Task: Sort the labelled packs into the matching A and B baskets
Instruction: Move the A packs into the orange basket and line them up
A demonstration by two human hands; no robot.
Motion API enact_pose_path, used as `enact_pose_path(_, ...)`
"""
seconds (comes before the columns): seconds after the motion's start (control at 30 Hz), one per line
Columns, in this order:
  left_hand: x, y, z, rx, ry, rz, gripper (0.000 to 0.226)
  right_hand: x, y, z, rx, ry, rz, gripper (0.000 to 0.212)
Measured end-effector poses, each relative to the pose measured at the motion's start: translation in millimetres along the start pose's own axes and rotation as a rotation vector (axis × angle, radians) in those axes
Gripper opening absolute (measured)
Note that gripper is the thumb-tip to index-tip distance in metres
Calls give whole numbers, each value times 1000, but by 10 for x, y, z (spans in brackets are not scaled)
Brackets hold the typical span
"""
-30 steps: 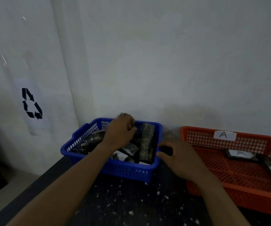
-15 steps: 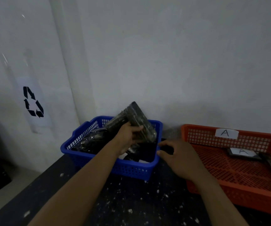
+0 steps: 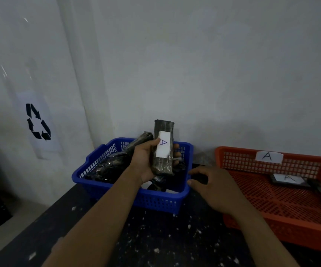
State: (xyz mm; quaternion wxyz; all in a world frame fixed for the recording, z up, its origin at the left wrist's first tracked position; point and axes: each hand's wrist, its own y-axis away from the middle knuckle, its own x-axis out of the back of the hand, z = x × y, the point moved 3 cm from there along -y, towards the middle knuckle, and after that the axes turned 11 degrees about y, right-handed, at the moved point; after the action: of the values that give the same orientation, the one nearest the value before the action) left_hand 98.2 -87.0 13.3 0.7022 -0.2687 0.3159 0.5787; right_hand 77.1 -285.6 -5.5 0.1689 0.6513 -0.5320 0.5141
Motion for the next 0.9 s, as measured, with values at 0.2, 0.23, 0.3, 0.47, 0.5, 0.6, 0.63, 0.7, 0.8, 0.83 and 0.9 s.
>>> enact_pose_path(0.2,5,-14,4,-69,-64,93,51,-5,10,3,10,-10,7,32)
enact_pose_path(0.23,-9,-13,-2,-88,-81,119,47,2,13,7,11,-30,25,33)
enact_pose_path(0.3,-69,-2,-40,-176,-177,171,29,39,21,-8,13,-119,86,37)
enact_pose_path(0.47,-404,35,-328,-468,-549,28,19,251,45,-67,12,-456,343,46)
enact_pose_path(0.5,-480,43,-375,-501,-556,18,21,298,58,-43,-7,-513,376,50)
enact_pose_path(0.6,-676,22,-484,-507,-516,-17,16,461,94,81,-43,-644,423,43)
enact_pose_path(0.63,-723,-7,-530,-488,-524,-35,9,523,116,147,-65,-698,431,39)
enact_pose_path(0.7,-801,-52,-637,-479,-626,-76,6,669,179,305,-111,-724,440,37)
enact_pose_path(0.8,-837,-126,-831,-447,-889,-162,9,916,249,613,-152,-586,383,40)
enact_pose_path(0.83,-816,-161,-891,-416,-1037,-179,5,1002,249,737,-171,-538,359,39)
enact_pose_path(0.9,-719,-240,-994,-365,-1475,-171,14,1161,189,1001,-217,-339,305,36)
